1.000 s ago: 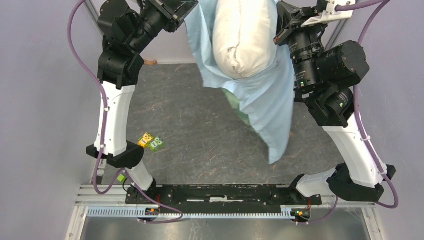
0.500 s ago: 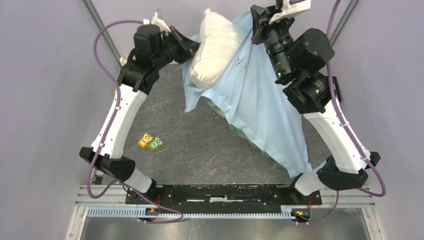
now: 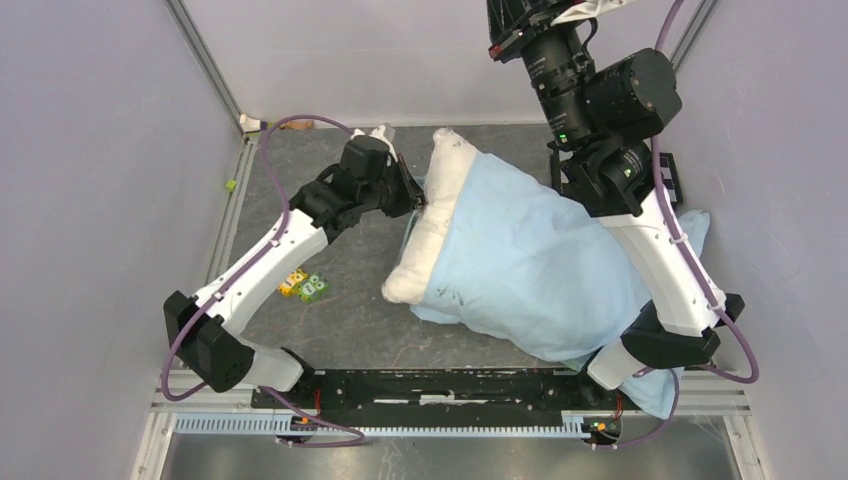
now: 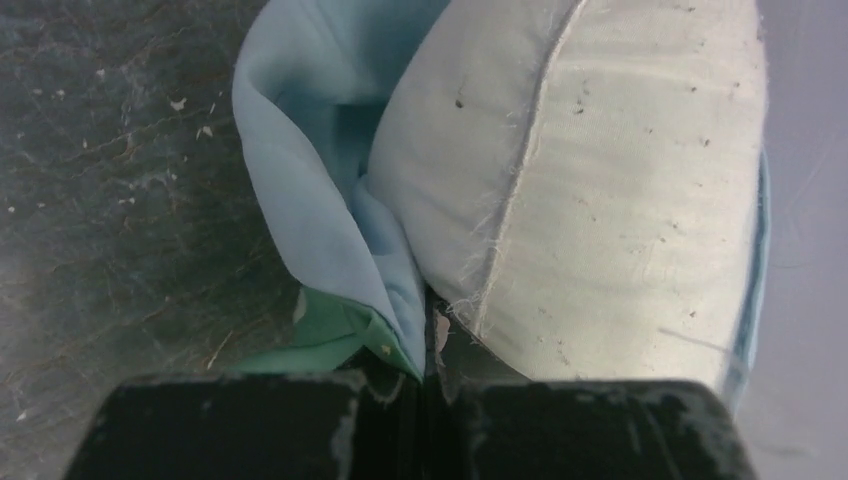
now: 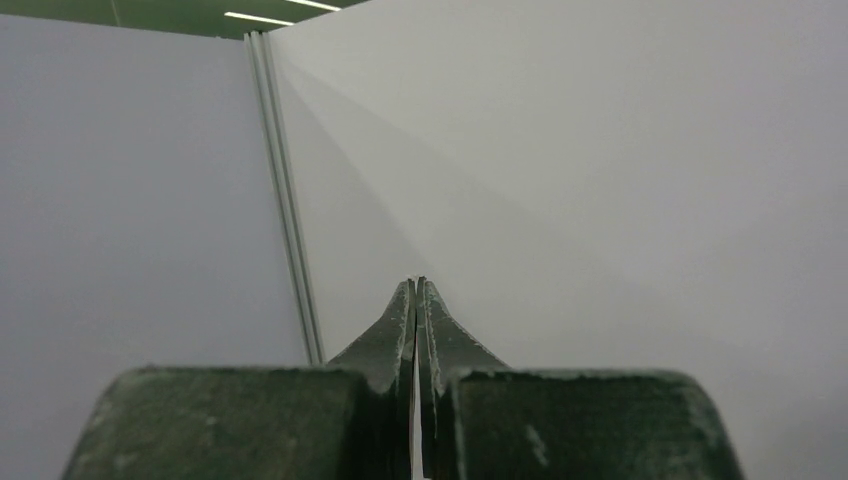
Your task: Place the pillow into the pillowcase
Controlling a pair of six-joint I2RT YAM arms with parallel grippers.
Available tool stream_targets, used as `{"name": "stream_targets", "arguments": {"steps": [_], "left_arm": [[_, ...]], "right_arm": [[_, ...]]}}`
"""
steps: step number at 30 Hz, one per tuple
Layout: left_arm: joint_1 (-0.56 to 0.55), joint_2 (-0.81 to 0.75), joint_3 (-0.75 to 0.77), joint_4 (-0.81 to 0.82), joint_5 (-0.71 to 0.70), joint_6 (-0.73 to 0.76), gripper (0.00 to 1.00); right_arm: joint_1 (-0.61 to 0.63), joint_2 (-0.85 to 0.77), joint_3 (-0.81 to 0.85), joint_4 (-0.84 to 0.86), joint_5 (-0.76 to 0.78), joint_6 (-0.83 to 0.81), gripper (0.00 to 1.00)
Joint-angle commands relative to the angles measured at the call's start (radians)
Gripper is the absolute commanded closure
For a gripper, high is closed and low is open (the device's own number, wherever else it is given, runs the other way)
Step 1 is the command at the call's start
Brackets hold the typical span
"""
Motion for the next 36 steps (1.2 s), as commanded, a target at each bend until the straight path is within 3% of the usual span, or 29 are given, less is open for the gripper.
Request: {"name": "stream_targets", "arguments": {"steps": [1,7,8,11,15,18,21,24,32,34,36], "left_arm": [[-0.005,-0.063,-0.009,0.048,-0.097,0.057,0.98],[0.131,-0.091,-0.028,0.038,-0.068,0.064,0.98],[0.150,-0.091,-0.031,0.037,-0.058,0.065,0.98],[0.214,-0.092,-0.062,0.048,-0.037,0.067,0.98],[0.291,-0.088,-0.118,0.062,-0.020,0.076,0.98],[0.342,-0.088,-0.172,0.080,-0.005,0.076,0.98],[0.362,-0.087,-0.211,0.101,0.003,0.069,0.98],[0.364,-0.079,-0.238,0.121,0.008,0.058,0.98],[0.371,-0.056,-0.298,0.154,0.032,0.042,0.98],[0.370,-0.054,-0.322,0.168,0.040,0.040,0.98],[0.371,-0.051,-0.344,0.175,0.045,0.040,0.98]], "right_arm": [[0.003,0.000,-0.057,-0.064,-0.010,0.066,1.00],[0.003,-0.102,-0.243,-0.270,0.029,0.144,0.99],[0.003,-0.120,-0.277,-0.302,0.044,0.151,0.95],[0.003,-0.196,-0.420,-0.403,0.121,0.162,0.72],[0.002,-0.363,-0.736,-0.448,0.287,0.195,0.22],[-0.007,-0.456,-0.928,-0.477,0.368,0.230,0.03],[-0.050,-0.508,-1.090,-0.486,0.397,0.274,0.02],[-0.112,-0.527,-1.248,-0.403,0.308,0.294,0.02],[-0.150,-0.369,-1.455,-0.165,0.188,0.340,0.02],[-0.154,-0.335,-1.472,-0.132,0.183,0.343,0.08],[-0.155,-0.309,-1.465,-0.125,0.176,0.345,0.32]]}}
